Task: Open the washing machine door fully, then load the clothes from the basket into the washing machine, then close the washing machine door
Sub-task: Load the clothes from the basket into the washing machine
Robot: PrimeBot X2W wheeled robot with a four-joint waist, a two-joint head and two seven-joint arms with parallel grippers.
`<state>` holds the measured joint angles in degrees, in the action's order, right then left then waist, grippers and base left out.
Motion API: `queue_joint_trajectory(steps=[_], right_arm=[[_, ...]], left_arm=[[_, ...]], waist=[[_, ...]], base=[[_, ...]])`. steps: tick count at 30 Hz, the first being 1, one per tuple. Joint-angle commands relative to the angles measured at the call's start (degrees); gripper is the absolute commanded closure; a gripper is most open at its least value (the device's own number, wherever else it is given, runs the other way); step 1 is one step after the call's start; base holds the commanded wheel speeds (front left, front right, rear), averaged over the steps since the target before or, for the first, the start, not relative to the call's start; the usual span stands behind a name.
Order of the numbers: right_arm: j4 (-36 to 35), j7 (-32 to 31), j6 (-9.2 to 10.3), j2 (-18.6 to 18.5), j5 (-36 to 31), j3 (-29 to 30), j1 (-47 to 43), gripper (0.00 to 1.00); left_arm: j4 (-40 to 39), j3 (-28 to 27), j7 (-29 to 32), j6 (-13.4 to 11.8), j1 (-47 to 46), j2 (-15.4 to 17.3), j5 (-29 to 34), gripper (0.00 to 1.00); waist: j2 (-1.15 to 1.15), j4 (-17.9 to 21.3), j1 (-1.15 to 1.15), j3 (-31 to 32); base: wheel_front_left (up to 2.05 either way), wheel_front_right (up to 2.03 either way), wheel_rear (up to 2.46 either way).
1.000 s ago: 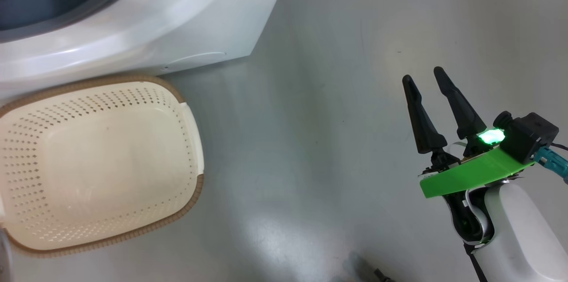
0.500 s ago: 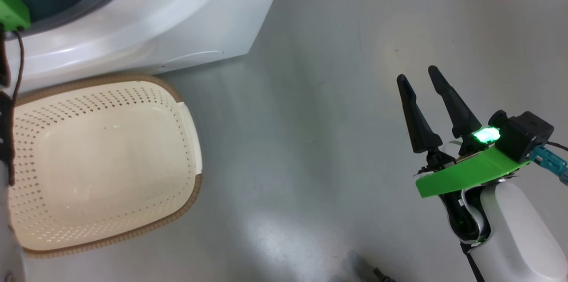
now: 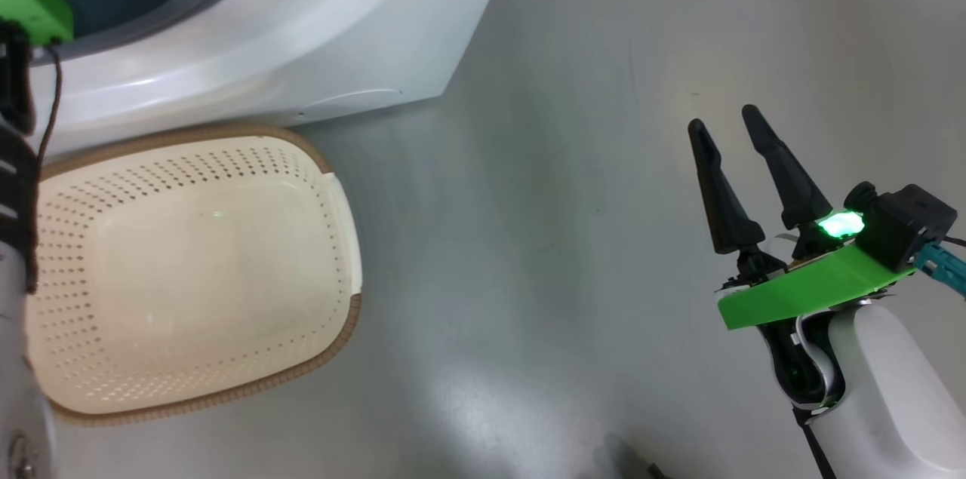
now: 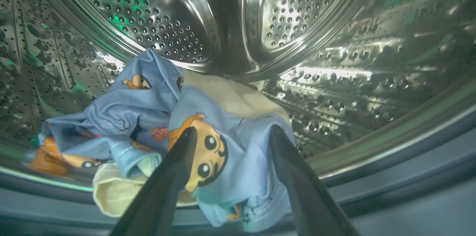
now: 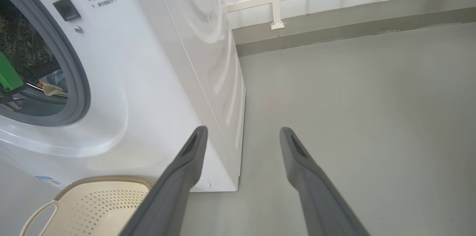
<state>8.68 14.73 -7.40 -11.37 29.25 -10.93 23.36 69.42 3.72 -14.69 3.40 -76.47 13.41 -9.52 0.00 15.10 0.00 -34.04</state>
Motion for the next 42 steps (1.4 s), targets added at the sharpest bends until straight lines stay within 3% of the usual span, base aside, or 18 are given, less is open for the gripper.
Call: queue_joint_trajectory(steps=[1, 9, 21, 42], right_arm=[[-1.2, 0.3, -0.09, -0.8, 0.3, -0.6, -0.8, 0.00], [-1.2, 0.3, -0.09, -1.9, 0.0, 0.4, -1.4, 0.00], [-0.9, 0.3, -0.09, -3.6, -0.4, 1.7, -3.5, 0.00], [0.7, 0.3, -0.09, -5.7, -0.5, 2.3, -11.0, 0.00]], left_arm=[[-2.4, -1.2, -0.3, 0.5, 0.0, 1.7, -1.3, 0.00], [-10.9, -4.5, -0.3, 1.6, 8.3, -1.4, -4.2, 0.00], [-27.1, -9.7, -0.3, 3.3, 25.7, -6.5, -3.5, 0.00], [-45.4, -11.1, -0.3, 4.1, 51.7, -9.9, -1.2, 0.00]], waist=[[0.00, -0.5, 0.00, 0.5], [0.00, -2.6, 0.00, 2.3], [0.00, -5.6, 0.00, 6.5], [0.00, -8.9, 0.00, 17.8]], base=[[0.00, 0.00, 0.00], [0.00, 0.00, 0.00], [0.00, 0.00, 0.00], [0.00, 0.00, 0.00]])
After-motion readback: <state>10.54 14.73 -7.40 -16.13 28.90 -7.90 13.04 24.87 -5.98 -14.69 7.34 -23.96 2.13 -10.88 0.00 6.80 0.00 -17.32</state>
